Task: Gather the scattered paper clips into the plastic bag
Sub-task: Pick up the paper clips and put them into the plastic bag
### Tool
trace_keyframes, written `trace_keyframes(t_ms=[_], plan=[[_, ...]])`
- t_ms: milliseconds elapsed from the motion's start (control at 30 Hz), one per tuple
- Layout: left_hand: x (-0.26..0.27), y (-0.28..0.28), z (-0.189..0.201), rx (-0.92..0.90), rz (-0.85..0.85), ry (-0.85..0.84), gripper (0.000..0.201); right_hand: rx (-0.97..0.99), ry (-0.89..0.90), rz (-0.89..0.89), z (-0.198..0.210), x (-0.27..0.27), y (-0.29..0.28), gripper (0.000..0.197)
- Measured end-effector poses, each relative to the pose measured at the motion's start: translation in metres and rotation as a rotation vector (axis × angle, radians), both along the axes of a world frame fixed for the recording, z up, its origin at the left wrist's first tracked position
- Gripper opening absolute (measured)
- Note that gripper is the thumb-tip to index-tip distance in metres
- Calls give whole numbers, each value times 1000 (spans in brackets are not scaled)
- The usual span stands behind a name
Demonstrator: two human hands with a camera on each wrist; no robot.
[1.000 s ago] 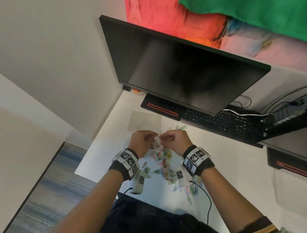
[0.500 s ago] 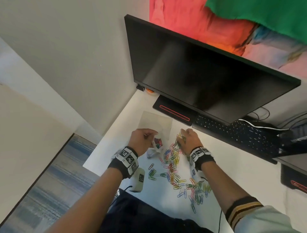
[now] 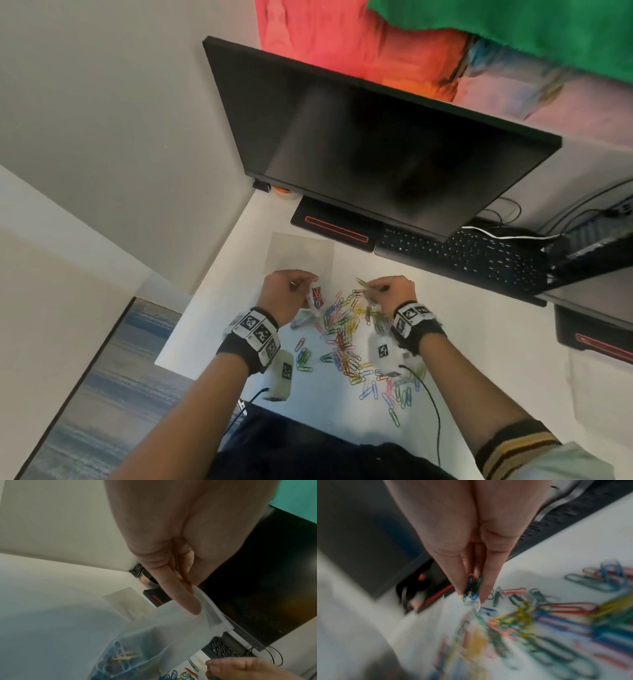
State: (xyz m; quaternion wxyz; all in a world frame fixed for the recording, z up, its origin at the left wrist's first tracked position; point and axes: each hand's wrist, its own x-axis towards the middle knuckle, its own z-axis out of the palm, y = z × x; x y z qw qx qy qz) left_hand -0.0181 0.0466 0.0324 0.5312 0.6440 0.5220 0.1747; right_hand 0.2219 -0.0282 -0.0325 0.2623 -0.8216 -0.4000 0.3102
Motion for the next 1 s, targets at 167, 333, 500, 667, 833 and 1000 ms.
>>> trace_keyframes(t_ms=[167,333,500,667,833,1000], plan=[[5,-3,0,-6,-16,4,18,61,880,-244,52,-9,-4,27],[15,-9,0,12,-36,15,19,51,1155,-211,69,-46,-5,28],[21,-17,6,37,-59,7,21,45,887,-250,52,-72,-2,11],[24,-18,7,90,-57,54,20,6,546,-33,53,-91,1,23],[24,-17,11,136,-92,74,22,59,77,159,64,-94,2,21],[21,-15,9,111,-86,47,20,13,-107,322,63,-93,4,23]])
